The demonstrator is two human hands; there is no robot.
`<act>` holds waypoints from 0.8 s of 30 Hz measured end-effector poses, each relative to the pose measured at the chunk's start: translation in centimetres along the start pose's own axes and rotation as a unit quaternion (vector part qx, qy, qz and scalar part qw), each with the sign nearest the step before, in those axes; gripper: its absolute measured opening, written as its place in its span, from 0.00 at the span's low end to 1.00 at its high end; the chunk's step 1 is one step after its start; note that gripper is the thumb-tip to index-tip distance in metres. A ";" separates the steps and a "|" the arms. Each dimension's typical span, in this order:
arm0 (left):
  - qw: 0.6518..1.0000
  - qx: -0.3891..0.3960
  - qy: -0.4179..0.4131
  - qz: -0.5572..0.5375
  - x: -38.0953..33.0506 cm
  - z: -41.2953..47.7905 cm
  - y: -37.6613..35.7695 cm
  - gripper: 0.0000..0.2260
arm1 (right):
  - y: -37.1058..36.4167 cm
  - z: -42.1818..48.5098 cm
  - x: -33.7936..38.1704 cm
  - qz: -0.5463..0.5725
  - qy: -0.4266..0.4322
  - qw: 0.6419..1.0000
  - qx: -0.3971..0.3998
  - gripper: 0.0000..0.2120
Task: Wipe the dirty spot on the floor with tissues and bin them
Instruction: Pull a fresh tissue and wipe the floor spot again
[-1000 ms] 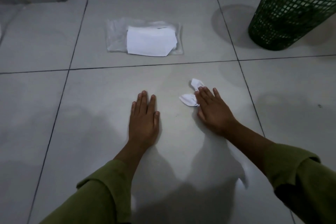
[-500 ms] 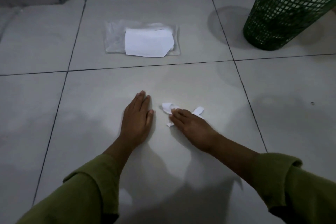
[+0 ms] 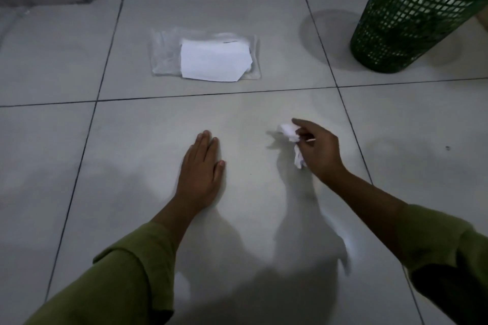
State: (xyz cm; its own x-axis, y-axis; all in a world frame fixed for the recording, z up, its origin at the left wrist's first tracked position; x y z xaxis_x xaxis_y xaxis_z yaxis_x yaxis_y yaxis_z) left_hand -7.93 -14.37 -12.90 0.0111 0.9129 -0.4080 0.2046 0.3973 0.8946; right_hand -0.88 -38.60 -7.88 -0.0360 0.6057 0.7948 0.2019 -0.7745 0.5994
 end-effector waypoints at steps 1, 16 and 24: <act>1.000 0.001 -0.004 0.001 0.1 0.0 0.0 0.30 | 0.7 0.0 -0.2 -0.001 -0.017 1.000 -0.017 0.19; 1.000 -0.020 -0.014 0.018 0.3 -1.2 0.8 0.27 | -4.1 -3.7 -0.5 -0.242 -0.001 0.966 0.095 0.17; 1.000 -0.025 0.000 0.014 3.7 -2.8 1.8 0.26 | -11.5 -5.6 4.2 -0.246 0.068 0.944 0.210 0.17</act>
State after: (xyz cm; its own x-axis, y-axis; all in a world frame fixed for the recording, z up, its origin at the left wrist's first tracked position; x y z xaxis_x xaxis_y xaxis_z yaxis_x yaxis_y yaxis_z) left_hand -10.23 -9.99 -12.34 0.0163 0.9235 -0.3833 0.1557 0.3764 0.9133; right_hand -8.83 -28.12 -10.89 -0.3467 0.8218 0.4521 0.4974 -0.2476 0.8315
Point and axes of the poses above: each hand's wrist, its own z-axis towards the middle knuckle, its own y-axis out of the back of the hand, x = y × z, the point moved 9 cm from there along z, towards the middle knuckle, and after that the axes turned 12 degrees about x, right-handed, at the moved point
